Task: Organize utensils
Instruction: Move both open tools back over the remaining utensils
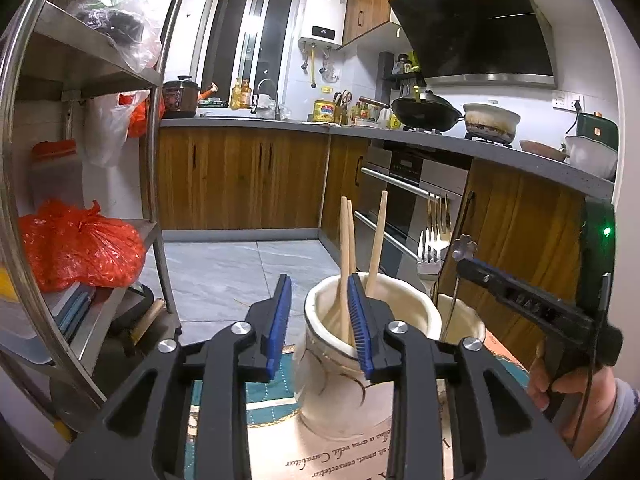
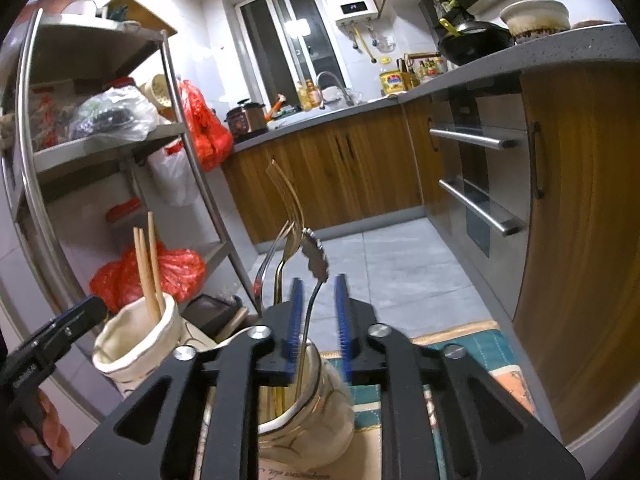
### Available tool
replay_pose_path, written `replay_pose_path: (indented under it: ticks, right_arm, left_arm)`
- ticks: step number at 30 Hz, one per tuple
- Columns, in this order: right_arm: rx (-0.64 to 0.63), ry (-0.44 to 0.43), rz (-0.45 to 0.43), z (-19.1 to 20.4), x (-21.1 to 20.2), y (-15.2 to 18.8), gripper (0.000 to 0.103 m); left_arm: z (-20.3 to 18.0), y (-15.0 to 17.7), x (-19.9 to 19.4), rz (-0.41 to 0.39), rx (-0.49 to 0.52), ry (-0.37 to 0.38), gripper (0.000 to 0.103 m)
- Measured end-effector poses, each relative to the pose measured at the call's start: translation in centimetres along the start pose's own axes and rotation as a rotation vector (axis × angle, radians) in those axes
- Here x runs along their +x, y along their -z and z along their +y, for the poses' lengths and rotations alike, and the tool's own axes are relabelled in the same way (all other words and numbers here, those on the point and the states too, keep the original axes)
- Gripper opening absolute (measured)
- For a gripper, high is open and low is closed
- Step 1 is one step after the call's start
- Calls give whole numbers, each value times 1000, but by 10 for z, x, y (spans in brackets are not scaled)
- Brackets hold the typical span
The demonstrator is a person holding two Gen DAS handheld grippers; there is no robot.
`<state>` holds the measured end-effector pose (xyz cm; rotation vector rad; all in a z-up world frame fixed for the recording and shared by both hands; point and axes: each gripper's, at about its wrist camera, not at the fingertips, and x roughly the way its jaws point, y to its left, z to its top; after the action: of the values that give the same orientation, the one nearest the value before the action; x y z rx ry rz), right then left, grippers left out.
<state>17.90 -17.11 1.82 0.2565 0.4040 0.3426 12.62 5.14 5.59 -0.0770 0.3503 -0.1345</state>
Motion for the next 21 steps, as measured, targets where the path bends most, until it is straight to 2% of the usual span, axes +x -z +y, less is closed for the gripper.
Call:
replay_pose_path:
  ticks: [3,5,7,9,10,15,21]
  right_arm:
    - [16,11,-34,-3,-13,-6,49]
    - [31,3,-57,-4,-25,-12,86]
    - [48,-30,-87,-5,-38,-18,96]
    - [52,-43,-100,-3,-49,-23,98]
    - [50,-42,-101,-3,-52,-24,98]
    - [41,-27,-86,-2,-69,-23,98]
    - [-9,-12,-33,1,-86,-7,98]
  left_arm:
    - [1,0,-5,-17,3,-17,55]
    - [2,-2,-9,-33,2,-31,65]
    - [2,-2,-14,-50,-9,-38,86]
    - [2,-4,-19,-63,-15,-43,96]
    - [0,-4,-22,-72,-13,-45,97]
    - [-9,1,-31,-59,12,-45,97]
    - [-24,14,-41,-1,35,-4,97]
